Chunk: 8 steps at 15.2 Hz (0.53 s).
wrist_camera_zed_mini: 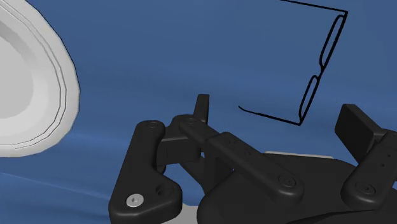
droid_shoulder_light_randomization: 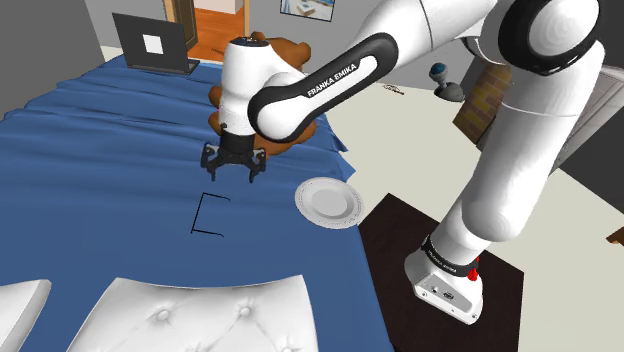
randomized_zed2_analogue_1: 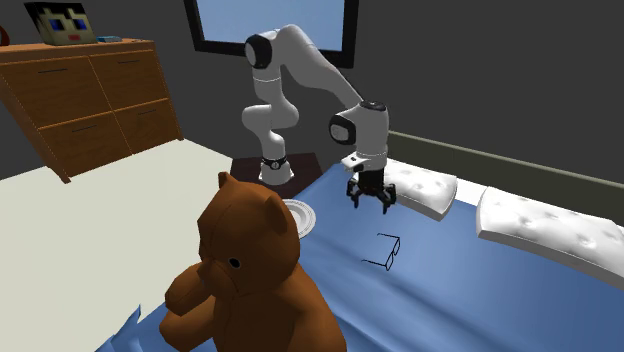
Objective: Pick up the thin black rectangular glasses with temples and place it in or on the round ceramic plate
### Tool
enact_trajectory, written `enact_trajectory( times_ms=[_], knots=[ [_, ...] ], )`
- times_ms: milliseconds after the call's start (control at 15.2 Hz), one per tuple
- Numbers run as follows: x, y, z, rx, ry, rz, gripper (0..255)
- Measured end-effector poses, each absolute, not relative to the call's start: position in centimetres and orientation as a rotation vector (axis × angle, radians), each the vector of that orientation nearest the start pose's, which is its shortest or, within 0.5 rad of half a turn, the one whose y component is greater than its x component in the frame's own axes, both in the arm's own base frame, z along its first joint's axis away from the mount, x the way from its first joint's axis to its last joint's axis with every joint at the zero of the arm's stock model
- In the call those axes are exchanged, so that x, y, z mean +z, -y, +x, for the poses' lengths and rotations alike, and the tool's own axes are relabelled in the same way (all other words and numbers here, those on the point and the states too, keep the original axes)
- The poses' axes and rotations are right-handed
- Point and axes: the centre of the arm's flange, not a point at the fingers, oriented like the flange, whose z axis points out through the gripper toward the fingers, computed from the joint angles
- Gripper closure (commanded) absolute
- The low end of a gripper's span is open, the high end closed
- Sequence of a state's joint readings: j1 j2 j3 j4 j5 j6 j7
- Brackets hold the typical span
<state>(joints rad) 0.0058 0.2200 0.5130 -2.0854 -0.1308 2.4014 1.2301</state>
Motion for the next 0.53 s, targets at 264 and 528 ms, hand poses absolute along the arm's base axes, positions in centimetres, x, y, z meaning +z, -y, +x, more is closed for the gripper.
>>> enact_trajectory(
  times_ms=[264,528],
  knots=[
    [31.1,-31.5,54.6,-0.098,-1.033,-2.852,0],
    [27.8,-33.8,57.4,-0.085,-1.114,-2.821,0]
  ],
)
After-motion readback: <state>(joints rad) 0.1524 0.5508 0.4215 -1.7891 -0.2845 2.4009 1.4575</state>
